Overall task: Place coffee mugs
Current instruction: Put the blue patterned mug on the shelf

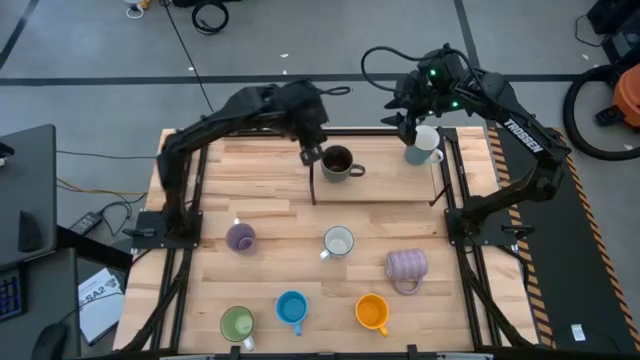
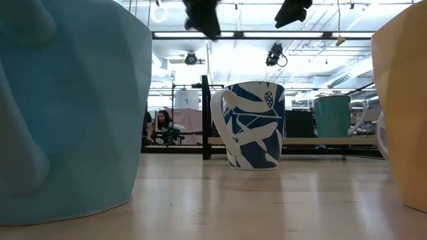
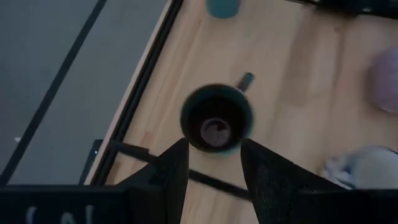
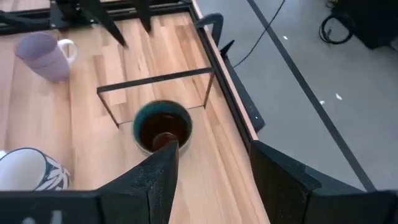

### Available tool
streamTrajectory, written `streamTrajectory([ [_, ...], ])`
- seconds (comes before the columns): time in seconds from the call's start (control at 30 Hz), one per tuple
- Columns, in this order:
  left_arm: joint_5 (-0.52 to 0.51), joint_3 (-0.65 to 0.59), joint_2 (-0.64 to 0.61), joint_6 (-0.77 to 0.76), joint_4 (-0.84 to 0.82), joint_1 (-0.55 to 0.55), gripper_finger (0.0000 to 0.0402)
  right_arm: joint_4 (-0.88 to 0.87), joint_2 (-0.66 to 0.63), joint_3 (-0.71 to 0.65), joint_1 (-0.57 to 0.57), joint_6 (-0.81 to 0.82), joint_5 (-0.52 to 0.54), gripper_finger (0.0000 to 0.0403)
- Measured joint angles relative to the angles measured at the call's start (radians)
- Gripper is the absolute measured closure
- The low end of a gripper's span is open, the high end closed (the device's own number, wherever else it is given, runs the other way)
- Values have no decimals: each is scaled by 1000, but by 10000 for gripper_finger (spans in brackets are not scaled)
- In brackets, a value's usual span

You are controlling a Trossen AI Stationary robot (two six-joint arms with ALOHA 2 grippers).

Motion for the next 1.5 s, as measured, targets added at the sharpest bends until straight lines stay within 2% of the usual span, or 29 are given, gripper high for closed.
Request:
streamTrajectory([
  [0.1, -11, -31, -64, -2, -18, -38, 248, 21, 0, 0, 16, 0, 0, 199],
  [0.2, -38, -141, -149, -22, 4, -79, 248, 48, 0, 0, 32, 34, 0, 199],
  [0.37, -115, -492, -332, -108, 169, -157, 248, 68, 0, 0, 51, 59, 0, 199],
  [0.53, -122, -865, -531, -213, 417, -239, 248, 105, 8, 0, 70, 59, 0, 199],
  [0.63, -121, -1023, -620, -269, 530, -279, 248, 135, 40, 0, 85, 80, 0, 199],
  [0.73, -123, -1127, -680, -310, 617, -311, 248, 170, 93, 0, 98, 93, 0, 199],
  [0.9, -122, -1209, -709, -328, 709, -337, 248, 209, 206, 0, 103, 92, 1, 199],
  [1.3, -123, -1212, -699, -327, 730, -338, 248, 208, 442, 0, 103, 30, 5, 199],
  [1.5, -123, -1212, -699, -325, 729, -338, 248, 208, 491, 0, 103, -29, 88, 199],
])
